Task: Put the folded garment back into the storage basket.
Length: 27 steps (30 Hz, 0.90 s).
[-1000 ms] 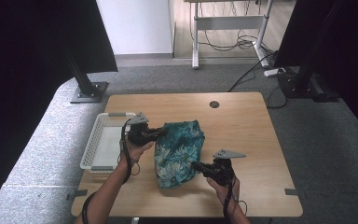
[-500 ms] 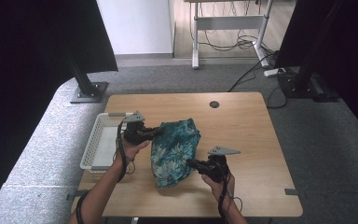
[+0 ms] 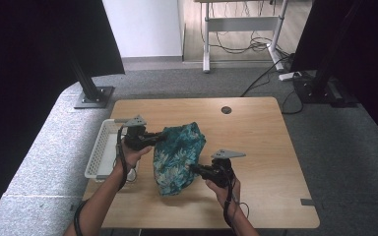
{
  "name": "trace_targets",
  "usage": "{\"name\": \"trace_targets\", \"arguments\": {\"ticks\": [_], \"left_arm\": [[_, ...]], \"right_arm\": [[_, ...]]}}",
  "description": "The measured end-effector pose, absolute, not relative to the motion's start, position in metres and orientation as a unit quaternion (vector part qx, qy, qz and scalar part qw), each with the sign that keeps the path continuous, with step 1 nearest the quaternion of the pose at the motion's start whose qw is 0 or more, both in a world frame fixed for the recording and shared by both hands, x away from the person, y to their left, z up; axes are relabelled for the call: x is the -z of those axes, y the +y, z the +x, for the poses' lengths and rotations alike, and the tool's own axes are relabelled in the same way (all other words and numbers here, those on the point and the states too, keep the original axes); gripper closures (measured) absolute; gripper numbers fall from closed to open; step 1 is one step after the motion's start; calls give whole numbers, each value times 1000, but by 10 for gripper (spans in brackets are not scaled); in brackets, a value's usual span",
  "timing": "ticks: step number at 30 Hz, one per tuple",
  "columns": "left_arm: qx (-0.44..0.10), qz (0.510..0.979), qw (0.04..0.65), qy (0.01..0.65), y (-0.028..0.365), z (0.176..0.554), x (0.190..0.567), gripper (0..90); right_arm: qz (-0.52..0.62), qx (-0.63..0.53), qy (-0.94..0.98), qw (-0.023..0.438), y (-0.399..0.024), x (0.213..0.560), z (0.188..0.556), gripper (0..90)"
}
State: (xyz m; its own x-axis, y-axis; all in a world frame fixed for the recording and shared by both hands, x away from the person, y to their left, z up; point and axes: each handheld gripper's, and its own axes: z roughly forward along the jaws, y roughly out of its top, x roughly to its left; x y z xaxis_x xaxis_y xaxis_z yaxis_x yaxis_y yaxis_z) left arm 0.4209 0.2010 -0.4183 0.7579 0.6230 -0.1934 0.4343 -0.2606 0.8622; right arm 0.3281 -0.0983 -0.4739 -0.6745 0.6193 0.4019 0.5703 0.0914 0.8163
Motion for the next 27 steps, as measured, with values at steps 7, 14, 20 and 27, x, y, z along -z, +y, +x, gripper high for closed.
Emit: {"name": "trace_targets", "arguments": {"ticks": [7, 14, 20, 27], "left_arm": [[-98, 783, 510, 342, 213, 424, 413, 829], [-106, 780, 509, 348, 228, 423, 410, 829], [-116, 776, 510, 353, 243, 421, 403, 829], [-123, 772, 510, 358, 255, 418, 398, 829]], "right_arm": [[397, -542, 740, 18, -89, 470, 338, 862], [388, -544, 744, 15, -76, 466, 344, 862], [379, -546, 747, 9, -63, 461, 348, 861], [368, -549, 750, 7, -50, 455, 352, 862]]}}
